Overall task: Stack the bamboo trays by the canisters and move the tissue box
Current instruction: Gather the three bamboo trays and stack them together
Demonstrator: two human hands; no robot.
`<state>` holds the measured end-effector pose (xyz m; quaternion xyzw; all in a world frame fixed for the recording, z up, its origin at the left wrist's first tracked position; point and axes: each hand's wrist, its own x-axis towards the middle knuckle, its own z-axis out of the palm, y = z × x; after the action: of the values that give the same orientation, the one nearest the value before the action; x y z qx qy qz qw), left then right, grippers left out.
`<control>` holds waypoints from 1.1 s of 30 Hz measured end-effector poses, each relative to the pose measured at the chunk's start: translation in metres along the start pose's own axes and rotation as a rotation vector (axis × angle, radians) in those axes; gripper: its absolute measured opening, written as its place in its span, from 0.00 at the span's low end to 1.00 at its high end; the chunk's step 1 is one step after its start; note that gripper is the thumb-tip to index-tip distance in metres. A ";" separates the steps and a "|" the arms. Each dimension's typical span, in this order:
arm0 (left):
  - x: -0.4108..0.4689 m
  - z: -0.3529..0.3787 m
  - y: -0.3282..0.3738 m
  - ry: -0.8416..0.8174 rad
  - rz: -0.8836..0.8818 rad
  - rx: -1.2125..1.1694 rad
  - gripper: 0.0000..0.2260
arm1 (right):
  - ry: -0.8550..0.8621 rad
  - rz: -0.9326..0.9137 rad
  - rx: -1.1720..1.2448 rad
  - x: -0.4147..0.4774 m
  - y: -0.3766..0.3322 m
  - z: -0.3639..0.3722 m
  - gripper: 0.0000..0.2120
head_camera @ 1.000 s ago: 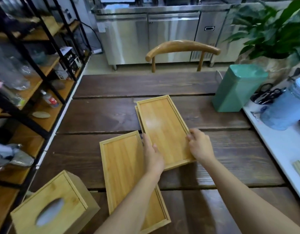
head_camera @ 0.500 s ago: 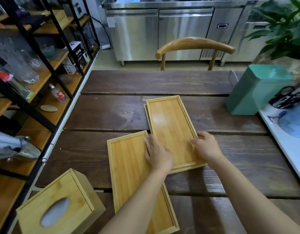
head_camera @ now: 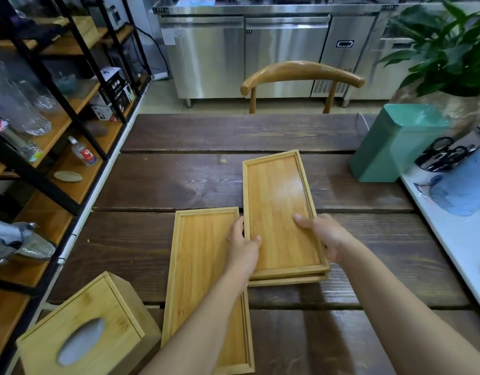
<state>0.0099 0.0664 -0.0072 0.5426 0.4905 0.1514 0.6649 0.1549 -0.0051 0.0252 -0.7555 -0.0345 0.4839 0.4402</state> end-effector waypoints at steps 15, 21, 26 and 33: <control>-0.046 -0.067 0.039 0.041 -0.121 -0.208 0.26 | -0.178 -0.292 0.033 -0.095 0.011 0.030 0.20; -0.071 -0.110 0.015 0.097 -0.250 -0.226 0.25 | -0.254 -0.183 0.044 -0.105 0.044 0.076 0.25; -0.081 -0.123 0.001 0.137 -0.256 -0.086 0.19 | -0.247 -0.114 0.060 -0.107 0.066 0.100 0.24; -0.075 -0.123 0.000 0.178 -0.287 -0.045 0.18 | -0.193 -0.132 0.052 -0.107 0.072 0.117 0.24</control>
<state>-0.1259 0.0820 0.0380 0.4365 0.6163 0.1132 0.6456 -0.0177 -0.0266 0.0332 -0.6899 -0.1138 0.5250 0.4852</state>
